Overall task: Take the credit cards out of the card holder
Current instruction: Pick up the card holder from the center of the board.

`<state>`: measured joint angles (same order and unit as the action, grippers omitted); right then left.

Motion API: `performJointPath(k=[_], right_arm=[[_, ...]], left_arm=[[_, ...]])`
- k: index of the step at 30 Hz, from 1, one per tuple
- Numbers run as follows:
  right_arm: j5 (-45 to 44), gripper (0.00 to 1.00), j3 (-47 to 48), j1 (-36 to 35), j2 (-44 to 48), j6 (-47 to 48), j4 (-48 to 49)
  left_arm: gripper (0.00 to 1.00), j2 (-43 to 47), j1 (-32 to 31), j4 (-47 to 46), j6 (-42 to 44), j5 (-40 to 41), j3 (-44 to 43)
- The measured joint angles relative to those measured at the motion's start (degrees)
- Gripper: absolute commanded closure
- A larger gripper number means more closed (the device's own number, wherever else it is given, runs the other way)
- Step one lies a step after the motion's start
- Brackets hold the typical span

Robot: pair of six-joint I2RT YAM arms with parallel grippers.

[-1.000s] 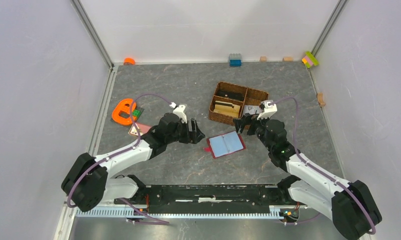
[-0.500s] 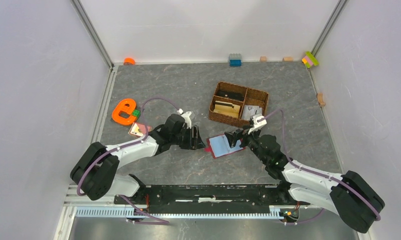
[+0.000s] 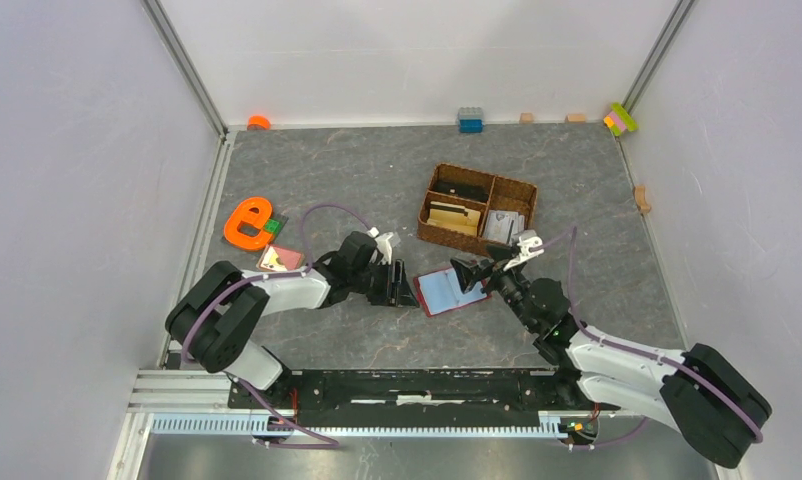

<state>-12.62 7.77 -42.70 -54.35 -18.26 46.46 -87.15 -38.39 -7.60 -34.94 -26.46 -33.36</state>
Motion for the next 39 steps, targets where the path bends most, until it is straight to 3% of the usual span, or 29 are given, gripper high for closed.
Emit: performJointPath(k=[2, 6, 11, 14, 19, 23, 25, 31, 39], right_arm=[[0.11, 0.02, -1.44, -0.24, -1.88, -0.52, 4.92], [2.45, 0.02, -5.42, -0.48, -9.94, 0.39, 17.75], [6.45, 0.02, -5.75, -1.2, -21.03, 3.87, 29.99], [13.31, 0.02, -5.66, -1.53, -25.27, 9.2, 34.82], [21.86, 0.02, -2.99, -2.25, -28.28, 16.2, 35.65], [30.47, 0.02, 11.37, -2.25, -33.35, 17.59, 28.15], [34.93, 0.02, 17.0, -2.25, -37.29, 15.98, 29.29], [43.19, 0.02, 21.07, -2.32, -47.04, 11.19, 32.44], [45.86, 0.02, 22.47, -2.32, -50.18, 8.0, 37.0]], left_arm=[[0.48, -0.35, 0.0, -0.37, -0.24, -0.68, -0.02], [0.7, -0.39, 0.0, -0.48, -0.42, -0.74, -0.02], [0.88, 0.24, 0.0, -0.31, -0.59, -0.02, -0.02], [0.98, 2.21, 0.13, -0.17, -0.59, 0.96, 0.0], [0.98, 5.53, 1.05, -0.26, -0.59, 1.73, 0.37], [0.98, 7.15, 1.97, -0.02, -0.59, 2.54, 1.57], [0.98, 8.31, 2.32, 0.33, -0.59, 2.97, 2.36], [0.98, 11.45, 2.93, 1.75, -0.59, 4.57, 3.39], [0.98, 14.84, 5.22, 2.84, -0.61, 7.5, 5.05]])
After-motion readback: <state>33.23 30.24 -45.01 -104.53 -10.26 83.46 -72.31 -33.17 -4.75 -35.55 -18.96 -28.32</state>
